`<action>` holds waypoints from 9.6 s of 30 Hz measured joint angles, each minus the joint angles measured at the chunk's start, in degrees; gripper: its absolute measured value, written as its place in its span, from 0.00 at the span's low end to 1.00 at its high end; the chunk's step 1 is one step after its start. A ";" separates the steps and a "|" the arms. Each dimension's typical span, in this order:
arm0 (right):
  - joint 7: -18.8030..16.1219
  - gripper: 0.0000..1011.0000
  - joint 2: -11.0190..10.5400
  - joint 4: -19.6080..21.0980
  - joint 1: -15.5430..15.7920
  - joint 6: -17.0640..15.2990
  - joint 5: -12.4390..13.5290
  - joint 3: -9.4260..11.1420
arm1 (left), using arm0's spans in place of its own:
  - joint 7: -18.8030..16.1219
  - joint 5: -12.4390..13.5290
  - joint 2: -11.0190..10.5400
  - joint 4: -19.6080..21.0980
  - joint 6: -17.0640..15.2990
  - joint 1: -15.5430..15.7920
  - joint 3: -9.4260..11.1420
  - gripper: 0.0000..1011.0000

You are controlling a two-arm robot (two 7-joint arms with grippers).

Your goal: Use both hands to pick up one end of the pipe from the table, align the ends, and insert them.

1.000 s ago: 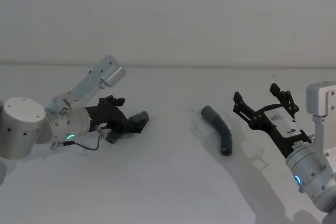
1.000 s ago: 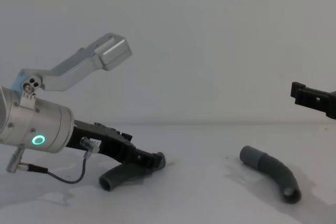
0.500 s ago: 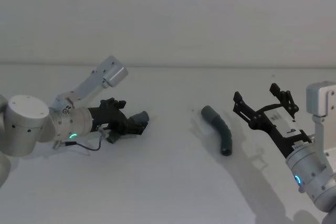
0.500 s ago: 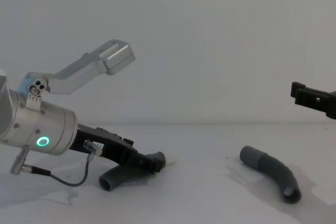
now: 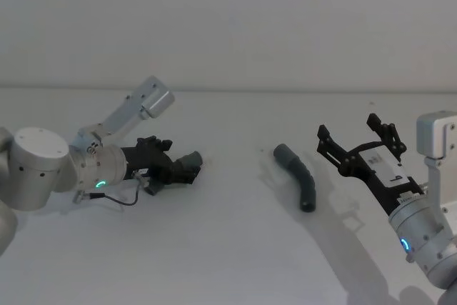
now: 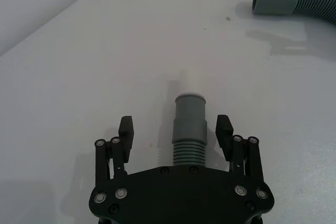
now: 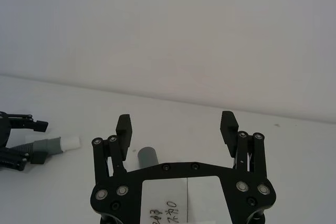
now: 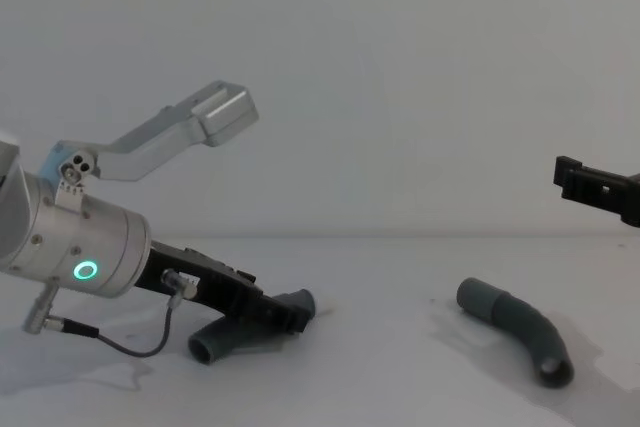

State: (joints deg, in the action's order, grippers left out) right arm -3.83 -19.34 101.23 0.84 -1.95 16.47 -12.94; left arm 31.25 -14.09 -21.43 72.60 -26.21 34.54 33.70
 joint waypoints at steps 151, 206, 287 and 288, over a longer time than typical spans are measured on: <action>-15.11 0.68 -2.12 -17.59 -17.42 -23.46 3.15 -8.89 | 0.14 -0.32 0.32 -0.75 -0.59 0.44 0.10 0.36; -17.55 0.26 -2.66 -14.29 -17.15 -10.37 3.57 -7.56 | 7.67 -1.47 -1.31 -1.66 10.67 3.77 1.16 0.36; -43.94 0.26 -14.29 -15.48 -22.72 -6.29 13.94 -14.42 | 27.04 -6.72 -11.82 1.71 25.72 8.08 5.96 0.36; -43.95 0.26 -14.30 -15.62 -22.88 -6.33 13.95 -14.56 | 27.04 -6.72 -11.82 1.71 25.72 8.08 5.96 0.36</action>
State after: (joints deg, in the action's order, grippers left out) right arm -47.78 -33.63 85.61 -22.04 -8.28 30.42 -27.50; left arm 58.29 -20.81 -33.25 74.31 -0.49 42.62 39.65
